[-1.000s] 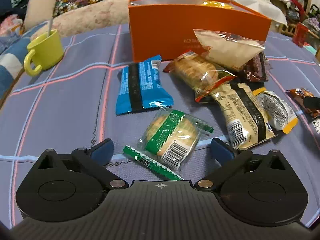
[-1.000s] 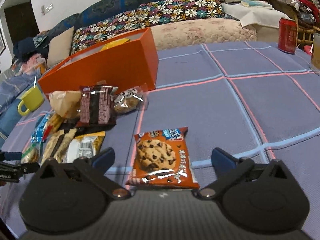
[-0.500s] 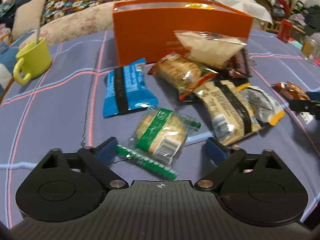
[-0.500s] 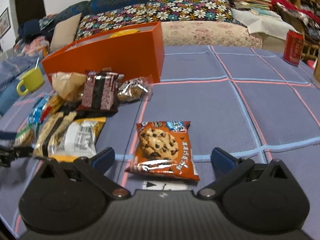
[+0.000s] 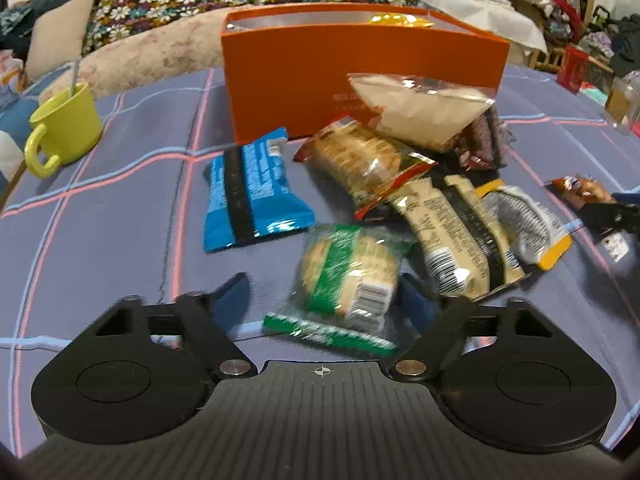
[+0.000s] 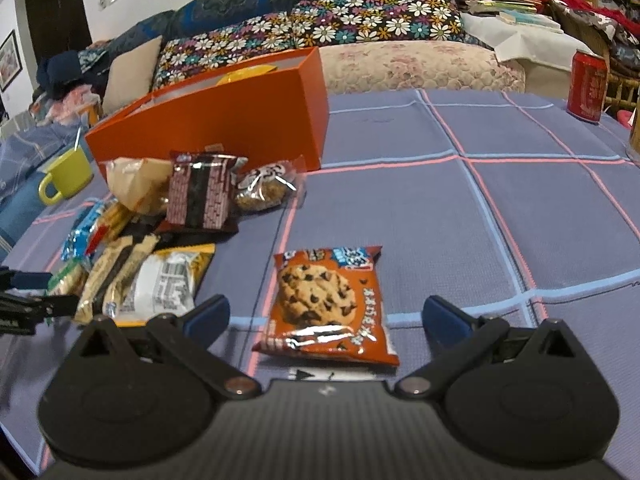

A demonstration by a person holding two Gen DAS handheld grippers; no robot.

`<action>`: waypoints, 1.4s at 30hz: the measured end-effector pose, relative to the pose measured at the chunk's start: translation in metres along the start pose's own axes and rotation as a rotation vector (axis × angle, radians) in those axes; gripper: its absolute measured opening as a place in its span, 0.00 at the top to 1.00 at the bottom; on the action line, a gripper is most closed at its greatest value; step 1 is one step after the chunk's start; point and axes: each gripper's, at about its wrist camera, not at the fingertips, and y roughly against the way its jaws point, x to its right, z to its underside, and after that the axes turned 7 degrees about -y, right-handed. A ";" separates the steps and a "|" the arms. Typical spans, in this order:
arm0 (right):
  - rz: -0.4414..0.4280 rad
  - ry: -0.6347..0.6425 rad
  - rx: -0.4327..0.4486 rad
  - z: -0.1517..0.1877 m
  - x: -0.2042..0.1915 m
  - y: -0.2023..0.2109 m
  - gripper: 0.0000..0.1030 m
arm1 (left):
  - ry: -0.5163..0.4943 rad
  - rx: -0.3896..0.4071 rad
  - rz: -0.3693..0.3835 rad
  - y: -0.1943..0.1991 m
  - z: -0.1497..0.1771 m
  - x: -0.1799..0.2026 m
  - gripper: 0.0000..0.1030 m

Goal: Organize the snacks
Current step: 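Reach the left tool to the green-banded biscuit while the right tool reaches the cookie packet, then close the left tool on the green-banded biscuit while the right tool grips the cookie packet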

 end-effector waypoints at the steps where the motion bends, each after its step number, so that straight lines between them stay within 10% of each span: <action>1: -0.003 0.003 -0.001 0.000 -0.002 -0.001 0.00 | -0.015 0.004 0.007 0.002 -0.001 0.003 0.86; 7: -0.003 0.023 -0.006 0.001 -0.004 -0.001 0.00 | -0.019 0.000 -0.001 0.005 0.003 0.003 0.85; 9: -0.016 0.019 -0.002 0.002 -0.001 0.001 0.00 | -0.020 -0.012 -0.029 0.006 0.004 0.004 0.57; 11: -0.019 0.023 0.004 0.003 0.001 0.002 0.00 | -0.034 -0.009 -0.049 0.006 0.006 0.005 0.53; 14: -0.012 0.044 0.022 0.004 0.000 0.001 0.00 | -0.019 0.004 0.019 0.008 0.007 0.003 0.87; 18: 0.026 0.102 0.023 0.005 -0.006 -0.006 0.03 | -0.038 0.010 0.006 0.008 0.005 0.007 0.89; 22: 0.041 0.156 0.030 0.005 -0.014 0.002 0.50 | -0.034 0.016 0.009 0.009 0.006 0.007 0.92; 28: 0.012 0.138 0.021 0.010 -0.009 0.012 0.53 | -0.025 0.001 0.011 0.012 0.008 0.002 0.91; 32: 0.005 0.129 0.019 0.010 -0.004 0.014 0.46 | -0.033 0.000 -0.030 0.012 0.012 0.001 0.64; 37: 0.013 0.113 0.017 0.010 -0.001 0.016 0.37 | -0.002 -0.004 -0.017 0.010 0.012 -0.003 0.62; 42: 0.039 0.177 0.024 0.015 -0.009 0.013 0.43 | -0.014 0.015 -0.003 0.012 0.011 0.003 0.91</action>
